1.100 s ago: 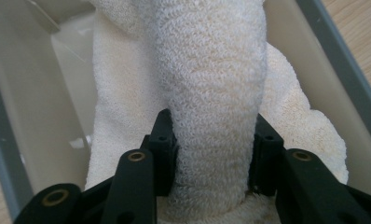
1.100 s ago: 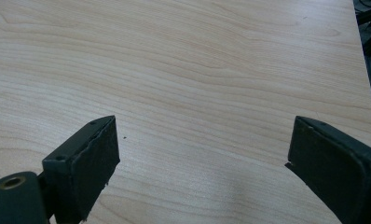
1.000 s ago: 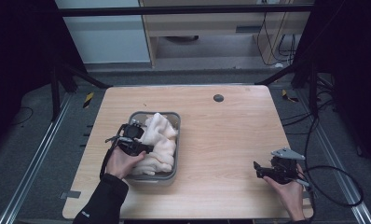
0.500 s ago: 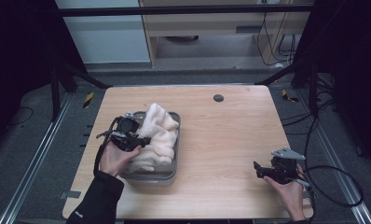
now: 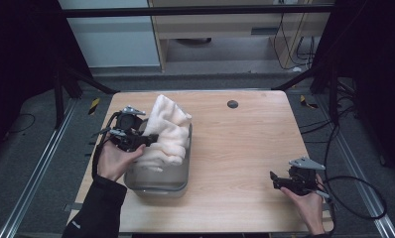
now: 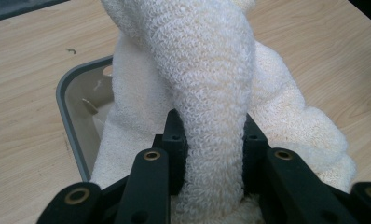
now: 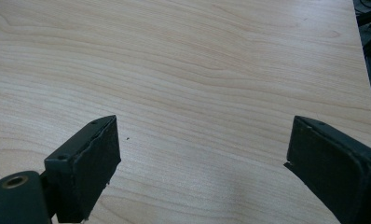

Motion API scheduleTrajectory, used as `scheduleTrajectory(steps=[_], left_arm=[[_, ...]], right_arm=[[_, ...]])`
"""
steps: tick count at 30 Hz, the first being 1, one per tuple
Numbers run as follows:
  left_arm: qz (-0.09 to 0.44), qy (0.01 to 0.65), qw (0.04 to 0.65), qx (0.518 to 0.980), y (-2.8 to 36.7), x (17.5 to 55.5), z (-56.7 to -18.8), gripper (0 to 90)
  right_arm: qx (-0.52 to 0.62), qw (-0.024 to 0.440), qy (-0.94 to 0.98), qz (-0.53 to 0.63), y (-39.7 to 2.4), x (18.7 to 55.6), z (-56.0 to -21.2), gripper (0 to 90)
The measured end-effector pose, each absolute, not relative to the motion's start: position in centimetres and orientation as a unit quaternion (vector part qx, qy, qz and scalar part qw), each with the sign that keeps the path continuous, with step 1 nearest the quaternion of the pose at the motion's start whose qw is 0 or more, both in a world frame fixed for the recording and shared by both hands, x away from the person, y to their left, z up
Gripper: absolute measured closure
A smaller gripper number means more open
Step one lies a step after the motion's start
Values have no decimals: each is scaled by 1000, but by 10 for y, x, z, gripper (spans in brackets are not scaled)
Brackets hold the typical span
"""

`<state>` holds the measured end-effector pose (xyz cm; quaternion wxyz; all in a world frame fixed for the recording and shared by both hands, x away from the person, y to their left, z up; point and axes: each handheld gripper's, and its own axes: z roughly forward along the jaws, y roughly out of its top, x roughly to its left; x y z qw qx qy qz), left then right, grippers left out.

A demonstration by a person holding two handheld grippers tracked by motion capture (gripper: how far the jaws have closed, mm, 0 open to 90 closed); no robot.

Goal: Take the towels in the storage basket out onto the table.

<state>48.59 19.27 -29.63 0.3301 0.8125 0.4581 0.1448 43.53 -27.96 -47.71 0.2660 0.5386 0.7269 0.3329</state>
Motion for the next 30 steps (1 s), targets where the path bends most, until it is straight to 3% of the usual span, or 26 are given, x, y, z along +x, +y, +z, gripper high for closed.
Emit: scheduleTrajectory(steps=[18, 30], left_arm=[[154, 420, 341, 827, 171, 478, -251, 703], [158, 377, 348, 843, 131, 475, -232, 702]], right_arm=[[535, 268, 725, 341, -280, 435, -475, 95], [536, 275, 719, 347, -283, 433, -472, 96]])
